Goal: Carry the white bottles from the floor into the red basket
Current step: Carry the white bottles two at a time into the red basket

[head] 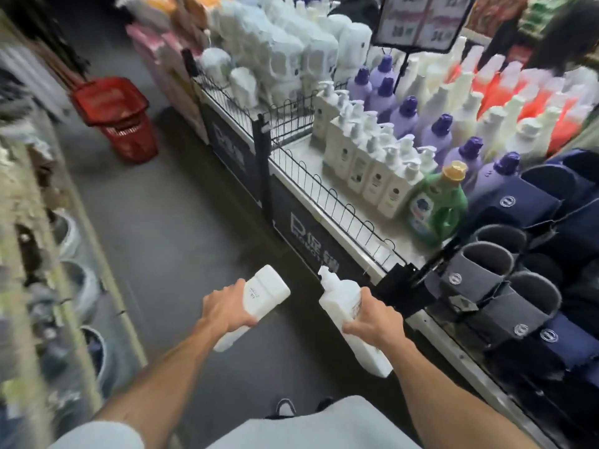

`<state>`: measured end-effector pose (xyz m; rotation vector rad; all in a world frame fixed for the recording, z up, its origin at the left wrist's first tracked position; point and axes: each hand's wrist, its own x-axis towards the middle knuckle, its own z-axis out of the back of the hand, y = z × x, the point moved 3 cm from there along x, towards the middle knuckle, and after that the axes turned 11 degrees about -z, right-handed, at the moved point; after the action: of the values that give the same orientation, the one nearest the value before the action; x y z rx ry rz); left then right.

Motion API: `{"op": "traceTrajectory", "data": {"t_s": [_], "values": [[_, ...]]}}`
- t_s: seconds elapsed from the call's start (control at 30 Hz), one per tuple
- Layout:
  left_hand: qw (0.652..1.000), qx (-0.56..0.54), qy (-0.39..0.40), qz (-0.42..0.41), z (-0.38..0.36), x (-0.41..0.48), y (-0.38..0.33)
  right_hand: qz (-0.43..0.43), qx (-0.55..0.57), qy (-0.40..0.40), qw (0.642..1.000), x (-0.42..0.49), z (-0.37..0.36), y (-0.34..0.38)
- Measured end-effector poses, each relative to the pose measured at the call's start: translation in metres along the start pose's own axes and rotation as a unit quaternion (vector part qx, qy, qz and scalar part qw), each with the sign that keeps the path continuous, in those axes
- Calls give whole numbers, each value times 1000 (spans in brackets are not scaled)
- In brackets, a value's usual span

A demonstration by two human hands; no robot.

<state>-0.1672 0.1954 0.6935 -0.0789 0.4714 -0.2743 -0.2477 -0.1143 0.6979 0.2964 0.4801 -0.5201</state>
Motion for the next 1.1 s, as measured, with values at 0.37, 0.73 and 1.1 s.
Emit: {"op": "traceTrajectory", "data": {"t_s": [0.37,0.73,1.1], "values": [[983,-90,-32,157,20,13,100,155,-70,40,985,89,23,148],[949,-146,-61,271,29,27,165,268,-153,56,949,162,33,276],[927,-196,-68,311,27,42,261,291,-192,50,936,182,25,403]]}}
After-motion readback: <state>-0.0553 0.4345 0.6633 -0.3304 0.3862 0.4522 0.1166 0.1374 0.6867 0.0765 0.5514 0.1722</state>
